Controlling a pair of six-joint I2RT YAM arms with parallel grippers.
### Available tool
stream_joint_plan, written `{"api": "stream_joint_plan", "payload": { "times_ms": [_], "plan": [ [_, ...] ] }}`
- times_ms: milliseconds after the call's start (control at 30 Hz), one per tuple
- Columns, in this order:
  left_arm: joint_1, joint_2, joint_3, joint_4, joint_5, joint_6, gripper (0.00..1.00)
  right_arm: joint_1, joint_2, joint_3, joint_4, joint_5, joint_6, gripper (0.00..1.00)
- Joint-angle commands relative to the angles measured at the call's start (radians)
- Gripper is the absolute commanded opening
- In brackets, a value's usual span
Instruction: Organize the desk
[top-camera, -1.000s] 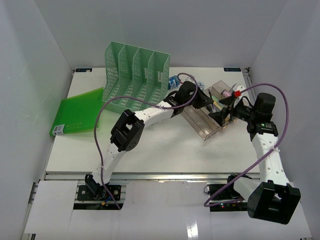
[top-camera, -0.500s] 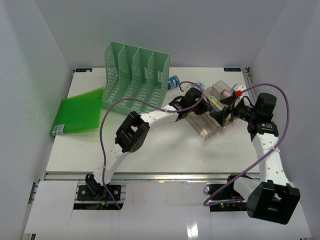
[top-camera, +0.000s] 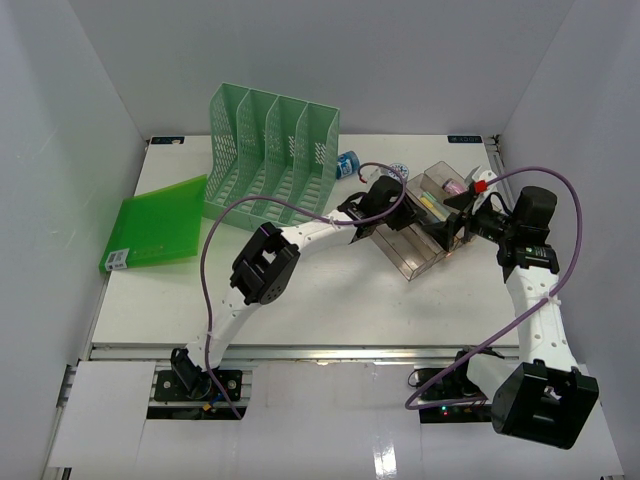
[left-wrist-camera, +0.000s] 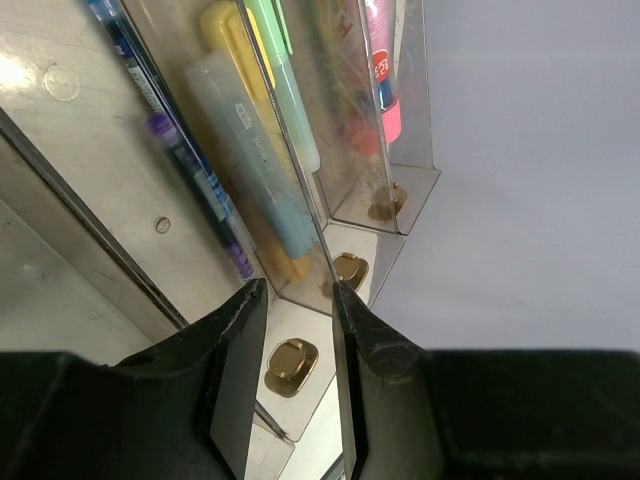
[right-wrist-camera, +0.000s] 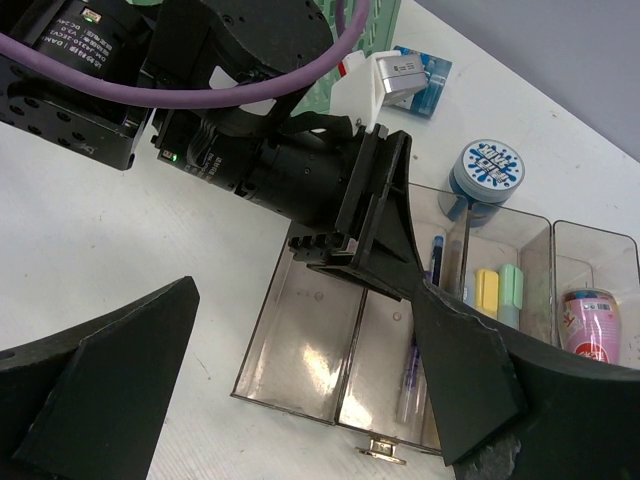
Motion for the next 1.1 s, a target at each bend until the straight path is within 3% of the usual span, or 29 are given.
{"api": "stream_joint_plan", "payload": {
  "times_ms": [0,133,233,467,600,667,767,867,967,1067],
  "plan": [
    [-0.001,-0.11,-0.028,0.019,-0.01,0.019,0.42,-0.021,-0.01,-0.011,0.039,-0.028,0.009,0.93],
    [-0.002,-0.199,-0.086,0.033,-0.039,0.128,0.41,-0.043,-0.024,-0.018,0.039,-0.07,-0.005,0.93],
    [-0.002,-0.303,-0.153,0.0,-0.09,0.3,0.41,-0.064,-0.044,-0.022,0.039,-0.125,-0.01,0.93],
    [-0.001,-0.649,-0.509,0.021,-0.135,0.647,0.45,-0.082,-0.049,-0.054,0.126,-0.145,0.085,0.93],
    [-0.003,-0.859,-0.745,0.001,-0.115,0.755,0.57,-0.044,0.024,-0.007,0.112,-0.08,0.152,0.9],
    [-0.002,-0.968,-0.844,-0.026,-0.138,0.804,0.69,0.023,0.103,0.055,0.043,0.029,0.119,0.9],
    [0.001,-1.161,-0.975,-0.091,-0.202,0.884,0.88,0.186,0.26,0.223,-0.068,0.33,0.079,0.9],
    [0.011,-1.292,-1.016,-0.179,-0.251,0.959,0.96,0.309,0.419,0.396,-0.14,0.557,0.137,0.9],
    [0.014,-1.457,-1.055,-0.314,-0.351,1.021,0.98,0.377,0.629,0.634,-0.151,0.893,0.259,0.9],
    [0.015,-1.57,-1.113,-0.381,-0.446,1.059,0.98,0.413,0.848,0.858,-0.243,1.049,0.298,0.9]
  ]
}}
